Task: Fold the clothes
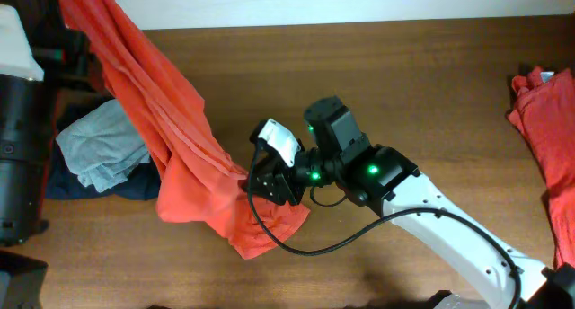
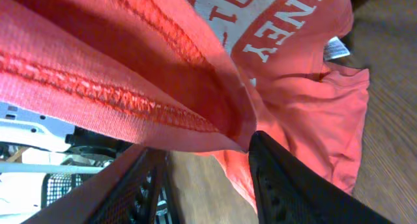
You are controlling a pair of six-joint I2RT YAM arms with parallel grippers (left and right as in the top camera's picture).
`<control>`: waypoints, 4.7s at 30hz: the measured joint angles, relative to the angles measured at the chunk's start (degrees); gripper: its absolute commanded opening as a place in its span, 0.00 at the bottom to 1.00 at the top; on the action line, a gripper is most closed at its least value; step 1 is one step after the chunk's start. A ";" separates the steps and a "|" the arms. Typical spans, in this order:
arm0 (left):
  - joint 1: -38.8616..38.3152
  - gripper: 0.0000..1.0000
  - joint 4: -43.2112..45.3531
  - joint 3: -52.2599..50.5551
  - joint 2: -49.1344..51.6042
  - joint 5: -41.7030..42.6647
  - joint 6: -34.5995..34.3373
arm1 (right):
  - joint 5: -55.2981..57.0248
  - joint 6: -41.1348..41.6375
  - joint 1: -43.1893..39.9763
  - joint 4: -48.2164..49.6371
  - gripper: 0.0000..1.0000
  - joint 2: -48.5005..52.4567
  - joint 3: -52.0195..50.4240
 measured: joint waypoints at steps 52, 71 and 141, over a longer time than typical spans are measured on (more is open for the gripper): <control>0.00 0.01 -9.73 2.71 0.48 -4.57 0.00 | 11.39 3.93 -12.83 -21.03 0.04 -11.37 14.88; 0.00 0.01 -15.52 7.28 -1.64 4.42 -1.11 | 46.93 3.63 -18.45 -41.09 0.04 -22.12 65.31; 0.00 0.01 -21.99 17.09 -3.17 2.38 -6.93 | 46.12 2.93 -18.45 -48.15 0.04 -19.74 77.64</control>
